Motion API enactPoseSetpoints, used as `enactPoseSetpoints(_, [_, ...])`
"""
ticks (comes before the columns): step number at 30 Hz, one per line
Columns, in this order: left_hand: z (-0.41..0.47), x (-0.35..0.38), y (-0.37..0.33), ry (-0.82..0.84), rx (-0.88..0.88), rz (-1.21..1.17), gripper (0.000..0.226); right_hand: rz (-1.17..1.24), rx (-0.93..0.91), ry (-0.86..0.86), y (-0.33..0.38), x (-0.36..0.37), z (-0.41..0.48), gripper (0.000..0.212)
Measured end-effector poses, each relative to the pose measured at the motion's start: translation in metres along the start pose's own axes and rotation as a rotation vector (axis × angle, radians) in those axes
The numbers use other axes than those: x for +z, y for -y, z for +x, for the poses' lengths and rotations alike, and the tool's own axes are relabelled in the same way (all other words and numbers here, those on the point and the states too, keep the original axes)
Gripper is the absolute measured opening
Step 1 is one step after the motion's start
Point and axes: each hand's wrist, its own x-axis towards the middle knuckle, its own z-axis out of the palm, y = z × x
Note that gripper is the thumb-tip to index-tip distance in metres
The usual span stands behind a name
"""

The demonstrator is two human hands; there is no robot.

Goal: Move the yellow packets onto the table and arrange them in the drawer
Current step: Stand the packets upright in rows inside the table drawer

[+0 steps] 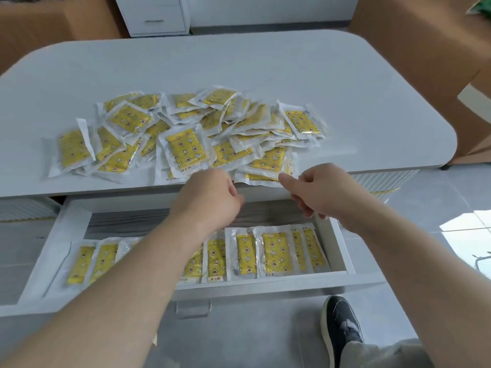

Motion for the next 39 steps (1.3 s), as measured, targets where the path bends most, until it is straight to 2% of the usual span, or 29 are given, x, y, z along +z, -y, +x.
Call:
enactPoseSetpoints(3, [-0.003, -0.019, 0.021, -0.247, 0.013, 0.011, 0.022, -0.01, -0.085, -0.156, 0.011, 0.011, 0.002, 0.056])
enactPoseSetpoints(6, [0.003, -0.023, 0.043, -0.376, 0.037, 0.119, 0.015, 0.006, -0.17, -0.23, 0.025, 0.025, 0.006, 0.047])
enactPoseSetpoints(11, [0.015, -0.021, 0.07, -0.289, 0.052, 0.389, 0.046, -0.123, -0.305, -0.29, 0.055, 0.055, 0.01, 0.02])
enactPoseSetpoints(13, [0.02, -0.022, 0.079, -0.234, 0.086, 0.432, 0.063, -0.167, -0.353, -0.273, 0.068, 0.067, 0.011, 0.016])
enactPoseSetpoints(16, [0.027, -0.024, 0.094, -0.194, 0.155, 0.461, 0.076, -0.056, -0.353, -0.215, 0.083, 0.083, 0.013, 0.013])
enactPoseSetpoints(20, [0.034, -0.021, 0.111, -0.32, 0.273, 0.391, 0.054, 0.06, -0.352, -0.198, 0.092, 0.092, 0.015, 0.015])
enactPoseSetpoints(22, [0.033, -0.022, 0.118, -0.392, 0.347, 0.332, 0.036, 0.047, -0.37, -0.2, 0.091, 0.093, 0.015, 0.028])
enactPoseSetpoints(24, [0.027, -0.026, 0.123, -0.418, 0.355, 0.306, 0.029, 0.018, -0.373, -0.186, 0.09, 0.094, 0.015, 0.047])
enactPoseSetpoints(26, [0.021, -0.03, 0.127, -0.423, 0.349, 0.253, 0.031, -0.013, -0.328, -0.126, 0.088, 0.093, 0.013, 0.064])
enactPoseSetpoints(29, [0.011, -0.036, 0.127, -0.491, 0.405, 0.136, 0.028, 0.067, -0.134, 0.117, 0.088, 0.091, 0.005, 0.077])
enactPoseSetpoints(32, [0.001, -0.046, 0.123, -0.582, 0.547, 0.159, 0.03, 0.416, 0.083, 0.419, 0.091, 0.086, -0.002, 0.091])
enactPoseSetpoints(35, [-0.016, -0.052, 0.112, -0.645, 0.703, 0.117, 0.032, 0.803, 0.185, 0.645, 0.092, 0.081, -0.002, 0.104])
enactPoseSetpoints(37, [-0.028, -0.055, 0.101, -0.676, 0.799, 0.107, 0.033, 1.006, 0.201, 0.715, 0.09, 0.076, 0.0, 0.104])
enactPoseSetpoints(39, [-0.037, -0.055, 0.092, -0.684, 0.861, 0.079, 0.032, 1.09, 0.172, 0.726, 0.088, 0.069, 0.0, 0.085])
